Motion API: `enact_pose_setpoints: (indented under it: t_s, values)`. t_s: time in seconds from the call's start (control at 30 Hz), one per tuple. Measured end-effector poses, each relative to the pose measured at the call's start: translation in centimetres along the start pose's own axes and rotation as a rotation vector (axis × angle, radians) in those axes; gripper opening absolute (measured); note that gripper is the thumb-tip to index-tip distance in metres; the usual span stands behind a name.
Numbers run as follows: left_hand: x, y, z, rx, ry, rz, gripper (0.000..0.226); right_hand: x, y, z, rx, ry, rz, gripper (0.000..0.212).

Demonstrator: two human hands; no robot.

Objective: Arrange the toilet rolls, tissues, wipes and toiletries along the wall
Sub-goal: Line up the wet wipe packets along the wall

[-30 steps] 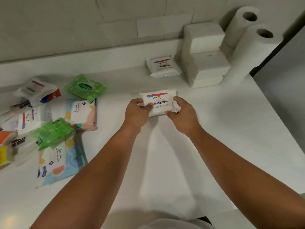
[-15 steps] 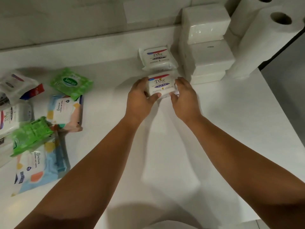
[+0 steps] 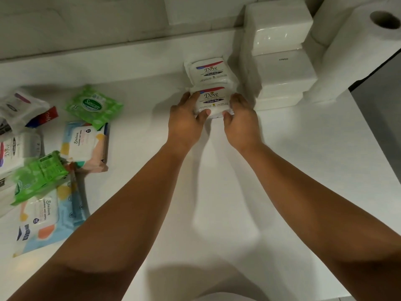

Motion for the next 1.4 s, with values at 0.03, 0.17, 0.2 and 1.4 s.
enact_pose_setpoints:
  t_s: [0.03,0.17,0.2,1.4]
  values:
    - [0.0,0.1,-0.1,0.004,-0.013,-0.003,0.060,0.1,0.0,-0.1,-0.005,0.003,0.002,0.042]
    - [-0.3,0.1,0.0,0.001,-0.018,-0.035,0.056,0.6,-0.3,-0.2,-0.011,0.019,-0.060,0.049]
    - [-0.3,0.2,0.2,-0.005,-0.017,-0.034,0.055,0.9,-0.5,-0.4,-0.017,0.020,-0.093,0.052]
    - [-1.5,-0.3,1.8,-0.132,-0.115,0.075,0.054,3.0,-0.6,-5.6,0.094,-0.004,0.141,0.032]
Point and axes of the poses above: each hand's wrist, its own z-axis away from the middle knuckle, its own y-axis out of the palm, x = y × z, the point moved 1 cm from there along -z, towards the middle knuckle, and after that the axes turned 4 degrees about y, right-handed, at the moved point
